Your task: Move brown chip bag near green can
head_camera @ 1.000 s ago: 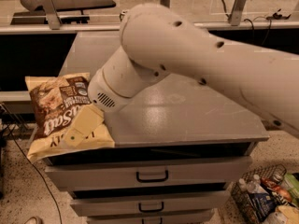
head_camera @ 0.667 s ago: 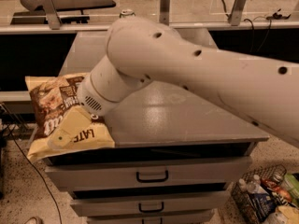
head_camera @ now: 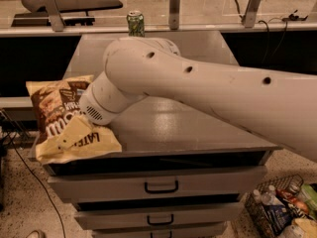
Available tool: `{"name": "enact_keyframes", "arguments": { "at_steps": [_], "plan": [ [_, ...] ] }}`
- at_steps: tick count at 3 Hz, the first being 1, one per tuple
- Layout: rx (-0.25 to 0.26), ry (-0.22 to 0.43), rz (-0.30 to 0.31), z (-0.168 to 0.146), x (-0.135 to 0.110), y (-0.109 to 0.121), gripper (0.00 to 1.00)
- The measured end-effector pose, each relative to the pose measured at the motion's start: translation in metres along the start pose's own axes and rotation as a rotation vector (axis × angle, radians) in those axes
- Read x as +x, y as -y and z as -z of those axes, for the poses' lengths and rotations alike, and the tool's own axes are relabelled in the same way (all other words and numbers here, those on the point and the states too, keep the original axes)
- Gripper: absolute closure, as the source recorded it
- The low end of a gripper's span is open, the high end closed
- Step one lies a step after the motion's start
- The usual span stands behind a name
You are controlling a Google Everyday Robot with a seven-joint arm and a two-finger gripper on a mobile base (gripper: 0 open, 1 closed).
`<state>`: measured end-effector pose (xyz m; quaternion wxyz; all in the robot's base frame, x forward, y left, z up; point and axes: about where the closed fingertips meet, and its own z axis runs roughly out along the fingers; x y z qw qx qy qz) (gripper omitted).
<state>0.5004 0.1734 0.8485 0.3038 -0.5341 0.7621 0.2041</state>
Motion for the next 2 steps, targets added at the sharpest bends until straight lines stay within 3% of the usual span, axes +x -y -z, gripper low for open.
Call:
{"name": "enact_keyframes", "arguments": {
  "at_steps": [2],
  "plan": [
    [0.091, 0.038, 0.005, 0.033, -0.004, 0.039, 0.86]
  ]
}}
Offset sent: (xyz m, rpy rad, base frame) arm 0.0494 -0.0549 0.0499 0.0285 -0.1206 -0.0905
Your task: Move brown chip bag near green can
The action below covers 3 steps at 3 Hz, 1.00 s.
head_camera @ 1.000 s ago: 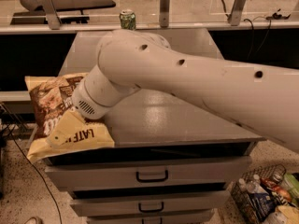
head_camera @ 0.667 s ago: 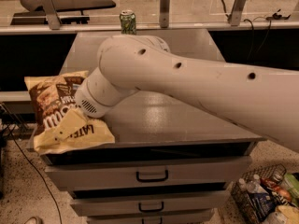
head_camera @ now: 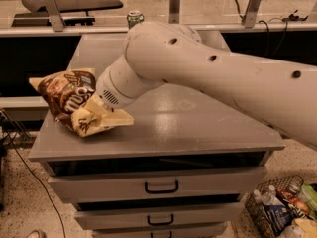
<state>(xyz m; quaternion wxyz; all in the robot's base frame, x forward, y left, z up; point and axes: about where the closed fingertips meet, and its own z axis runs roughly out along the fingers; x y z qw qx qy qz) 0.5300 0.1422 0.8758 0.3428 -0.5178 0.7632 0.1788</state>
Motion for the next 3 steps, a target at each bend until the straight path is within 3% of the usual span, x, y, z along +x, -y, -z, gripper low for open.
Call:
{"name": "enact_keyframes", "arguments": {
  "at_steps": [1, 2, 3],
  "plan": [
    [0.045, 0.03, 0.001, 0.039, -0.01, 0.027, 1.0],
    [0.129, 0.073, 0.009, 0.098, -0.02, 0.058, 1.0],
    [0.129, 0.073, 0.009, 0.098, -0.02, 0.058, 1.0]
  ]
}}
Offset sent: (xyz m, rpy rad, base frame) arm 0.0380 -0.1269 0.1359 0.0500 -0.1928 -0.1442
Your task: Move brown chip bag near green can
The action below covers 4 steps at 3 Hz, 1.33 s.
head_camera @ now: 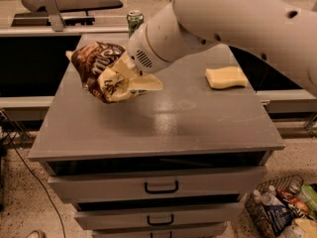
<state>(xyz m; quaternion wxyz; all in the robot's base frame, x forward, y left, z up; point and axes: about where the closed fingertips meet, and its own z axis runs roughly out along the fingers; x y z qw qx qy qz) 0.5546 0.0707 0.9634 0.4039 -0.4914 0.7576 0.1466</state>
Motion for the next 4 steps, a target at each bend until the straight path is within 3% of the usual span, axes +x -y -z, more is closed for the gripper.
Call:
{"name": "enact_keyframes", "arguments": {
  "at_steps": [1, 2, 4],
  "plan": [
    [0.07, -0.02, -0.025, 0.009, 0.01, 0.011, 1.0],
    [0.182, -0.058, -0.042, 0.026, 0.028, 0.042, 1.0],
    [0.415, -0.135, -0.024, 0.059, 0.056, 0.139, 1.0]
  ]
}}
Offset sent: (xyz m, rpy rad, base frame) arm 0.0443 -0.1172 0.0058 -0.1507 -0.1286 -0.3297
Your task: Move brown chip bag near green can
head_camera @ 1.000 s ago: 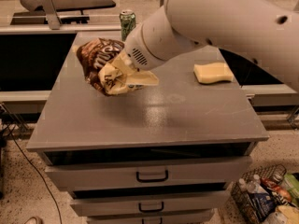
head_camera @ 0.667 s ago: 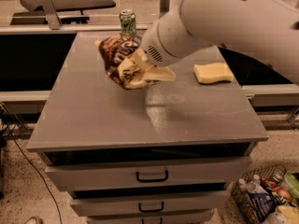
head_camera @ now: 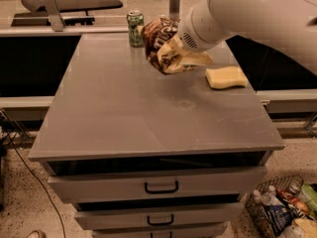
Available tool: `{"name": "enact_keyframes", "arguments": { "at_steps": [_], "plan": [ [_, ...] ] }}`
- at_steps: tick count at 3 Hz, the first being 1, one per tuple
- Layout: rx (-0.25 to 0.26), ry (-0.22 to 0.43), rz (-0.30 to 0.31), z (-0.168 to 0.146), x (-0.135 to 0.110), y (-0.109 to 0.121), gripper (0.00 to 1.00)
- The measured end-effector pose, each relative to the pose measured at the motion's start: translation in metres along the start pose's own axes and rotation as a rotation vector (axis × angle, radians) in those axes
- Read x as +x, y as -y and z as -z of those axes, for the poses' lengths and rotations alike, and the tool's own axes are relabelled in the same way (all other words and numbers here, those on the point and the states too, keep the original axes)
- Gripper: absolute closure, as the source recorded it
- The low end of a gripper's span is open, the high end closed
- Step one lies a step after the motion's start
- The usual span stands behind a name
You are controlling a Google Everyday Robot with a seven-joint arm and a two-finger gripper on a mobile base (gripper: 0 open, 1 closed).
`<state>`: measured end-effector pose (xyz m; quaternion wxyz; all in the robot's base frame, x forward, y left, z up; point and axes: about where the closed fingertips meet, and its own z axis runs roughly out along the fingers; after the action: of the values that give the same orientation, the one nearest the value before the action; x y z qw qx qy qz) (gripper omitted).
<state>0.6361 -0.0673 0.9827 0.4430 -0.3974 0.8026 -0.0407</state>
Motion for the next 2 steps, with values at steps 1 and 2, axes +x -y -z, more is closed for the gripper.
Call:
{"name": "enact_keyframes", "arguments": {
  "at_steps": [1, 2],
  "plan": [
    [0.09, -0.046, 0.004, -0.017, 0.013, 0.044, 1.0],
    [0.163, -0.088, -0.011, -0.043, 0.032, 0.089, 1.0]
  ]
}}
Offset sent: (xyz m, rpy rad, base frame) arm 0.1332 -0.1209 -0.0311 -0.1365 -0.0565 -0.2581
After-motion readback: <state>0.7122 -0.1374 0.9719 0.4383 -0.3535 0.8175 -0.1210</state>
